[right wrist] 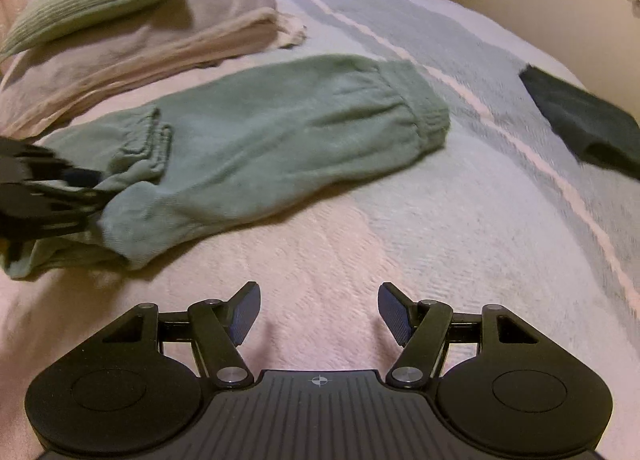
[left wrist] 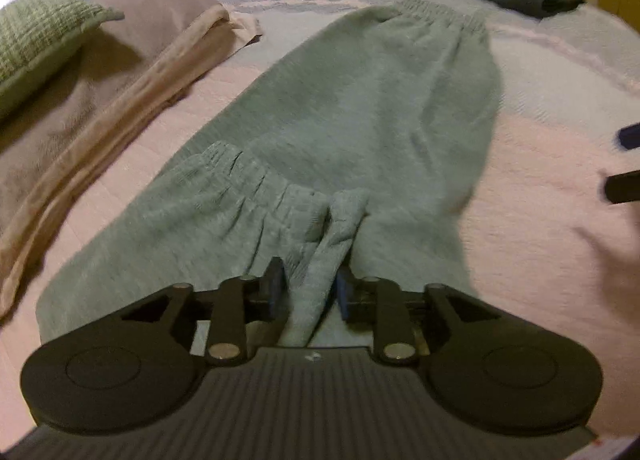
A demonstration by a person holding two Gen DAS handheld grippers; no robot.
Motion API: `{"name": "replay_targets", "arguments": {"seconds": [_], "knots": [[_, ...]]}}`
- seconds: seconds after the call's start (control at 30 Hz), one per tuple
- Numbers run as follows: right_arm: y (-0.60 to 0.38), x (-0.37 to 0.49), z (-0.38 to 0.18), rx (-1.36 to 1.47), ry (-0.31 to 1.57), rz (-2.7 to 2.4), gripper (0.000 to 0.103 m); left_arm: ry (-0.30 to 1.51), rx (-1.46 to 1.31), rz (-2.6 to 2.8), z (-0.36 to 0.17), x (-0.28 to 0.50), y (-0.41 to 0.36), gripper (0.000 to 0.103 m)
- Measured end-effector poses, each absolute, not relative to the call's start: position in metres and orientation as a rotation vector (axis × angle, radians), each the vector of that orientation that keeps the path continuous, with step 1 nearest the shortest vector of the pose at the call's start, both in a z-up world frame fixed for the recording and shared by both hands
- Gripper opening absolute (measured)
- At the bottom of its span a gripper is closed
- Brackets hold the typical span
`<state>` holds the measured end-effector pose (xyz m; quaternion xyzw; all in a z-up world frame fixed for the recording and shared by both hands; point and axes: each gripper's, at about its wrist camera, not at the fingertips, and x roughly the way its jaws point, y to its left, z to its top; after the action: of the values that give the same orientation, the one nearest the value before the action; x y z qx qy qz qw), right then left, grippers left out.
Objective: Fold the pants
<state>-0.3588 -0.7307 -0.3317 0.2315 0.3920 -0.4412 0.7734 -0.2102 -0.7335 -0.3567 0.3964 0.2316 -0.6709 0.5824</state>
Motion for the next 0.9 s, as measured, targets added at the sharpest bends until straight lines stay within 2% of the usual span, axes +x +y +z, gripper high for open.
{"name": "replay_targets", "arguments": {"seconds": [0.13,0.23,0.47,0.53,0.67,0.9], "knots": [[-0.735,-0.348,-0.322,0.533,0.798,-0.893,0.062,0.618,0.807,-1.578,-0.321,-0.189,-0.707,0.025],[-0.737,-0.317,-0.316,0.573,0.734,-0.784,0.062,0.656,0.721,-1.475,-0.306,-0.145,-0.694,0.025],[-0.738,-0.201,-0.315,0.631,0.539,-0.485,0.062,0.782,0.700,-1.290,-0.347,-0.046,-0.685,0.025],[-0.745,-0.181,-0.333,0.655,0.570,-0.489,0.062,0.804,0.696,-1.321,-0.360,-0.036,-0.685,0.028],[-0.752,-0.165,-0.372,0.646,0.748,-0.539,0.061,0.850,0.684,-1.388,-0.381,-0.024,-0.682,0.030],[-0.697,-0.156,-0.328,0.507,0.779,-0.605,0.062,0.829,0.593,-1.454,-0.338,0.016,-0.641,0.031]]}}
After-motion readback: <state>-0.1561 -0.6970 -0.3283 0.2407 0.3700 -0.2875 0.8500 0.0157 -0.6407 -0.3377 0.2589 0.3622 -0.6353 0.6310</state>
